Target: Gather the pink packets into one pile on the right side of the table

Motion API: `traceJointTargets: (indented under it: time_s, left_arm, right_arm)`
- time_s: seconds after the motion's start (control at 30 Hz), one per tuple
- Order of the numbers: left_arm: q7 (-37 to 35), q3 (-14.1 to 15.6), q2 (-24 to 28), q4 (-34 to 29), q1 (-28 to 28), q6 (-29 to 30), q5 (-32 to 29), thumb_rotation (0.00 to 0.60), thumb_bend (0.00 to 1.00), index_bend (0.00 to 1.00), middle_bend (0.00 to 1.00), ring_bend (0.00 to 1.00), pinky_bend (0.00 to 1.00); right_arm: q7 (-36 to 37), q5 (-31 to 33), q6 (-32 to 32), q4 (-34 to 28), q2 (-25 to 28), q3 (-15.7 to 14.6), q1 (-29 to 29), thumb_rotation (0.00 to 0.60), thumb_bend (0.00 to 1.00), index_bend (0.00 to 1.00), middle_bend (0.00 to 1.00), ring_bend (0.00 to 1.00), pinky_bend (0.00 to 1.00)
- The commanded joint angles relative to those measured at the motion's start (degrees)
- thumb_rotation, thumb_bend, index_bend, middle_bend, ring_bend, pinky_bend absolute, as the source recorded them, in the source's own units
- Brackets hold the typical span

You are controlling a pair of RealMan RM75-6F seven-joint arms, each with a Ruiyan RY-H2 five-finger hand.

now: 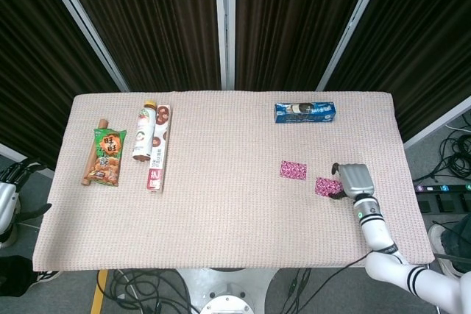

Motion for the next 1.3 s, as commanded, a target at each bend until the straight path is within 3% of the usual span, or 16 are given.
traceJointTargets:
  time_s: [0.03, 0.77, 1.3]
  left_arm:
    - [-0.05, 0.00, 0.02, 0.05, 0.03, 0.08, 0.01, 0.600, 0.00, 0.31, 0.29, 0.23, 0.34]
    - [-2.04, -0.24, 0.13, 1.86, 0.19, -0.43, -0.95, 0.600, 0.00, 0.31, 0.29, 0.23, 0.34]
    - [-2.64, -0.36, -0.09, 3.14, 0.12, -0.81, -1.26, 0.600, 0.00, 0.31, 0.29, 0.23, 0.34]
  right_arm:
    - [-0.16, 0.01, 0.10, 0.12, -0.40, 1.15, 1.26, 0.478, 0.02, 0.39, 1.00, 1.00, 0.99]
    - [-8.29, 8.92, -7.06, 11.85, -11.93, 4.10, 11.73, 0.470, 0.01, 0.38, 1.00, 1.00, 0.99]
    - [-9.45, 12.65, -9.72, 15.77, -14.74, 4.18, 14.24, 0.474, 0.00, 0.37, 1.00, 1.00, 0.99]
